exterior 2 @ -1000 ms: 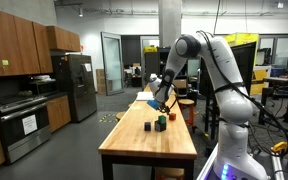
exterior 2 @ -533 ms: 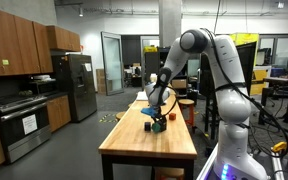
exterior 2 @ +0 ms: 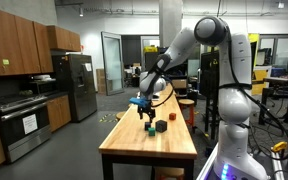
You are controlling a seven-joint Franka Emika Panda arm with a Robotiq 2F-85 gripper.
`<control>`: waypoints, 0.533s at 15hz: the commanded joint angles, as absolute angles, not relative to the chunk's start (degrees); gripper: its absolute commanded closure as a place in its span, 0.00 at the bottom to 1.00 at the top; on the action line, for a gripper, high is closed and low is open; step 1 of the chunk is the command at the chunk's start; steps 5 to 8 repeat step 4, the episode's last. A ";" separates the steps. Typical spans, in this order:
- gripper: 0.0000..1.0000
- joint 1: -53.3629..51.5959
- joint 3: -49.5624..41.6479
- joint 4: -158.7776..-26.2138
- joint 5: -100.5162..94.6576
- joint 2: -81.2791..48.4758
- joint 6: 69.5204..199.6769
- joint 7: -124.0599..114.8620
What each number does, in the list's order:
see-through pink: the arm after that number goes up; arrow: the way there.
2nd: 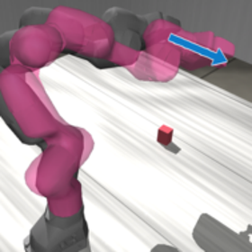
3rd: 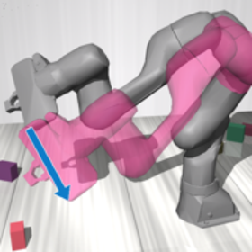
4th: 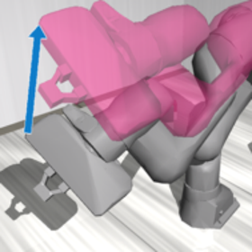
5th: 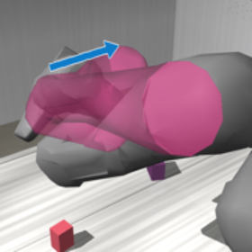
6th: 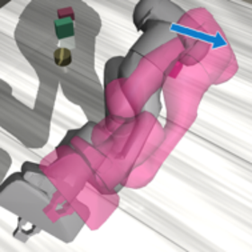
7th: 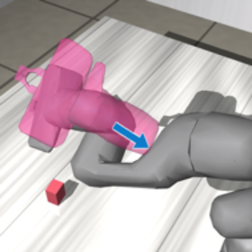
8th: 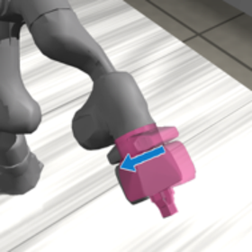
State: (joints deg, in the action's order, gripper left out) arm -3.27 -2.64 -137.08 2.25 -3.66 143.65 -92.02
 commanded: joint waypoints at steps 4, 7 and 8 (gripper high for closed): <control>0.00 -1.89 -1.38 -134.89 4.72 -0.52 136.45 -90.23; 0.00 -1.89 -1.38 -134.89 4.72 -0.52 136.45 -90.23; 0.00 -1.89 -1.38 -134.89 4.72 -0.52 136.45 -90.23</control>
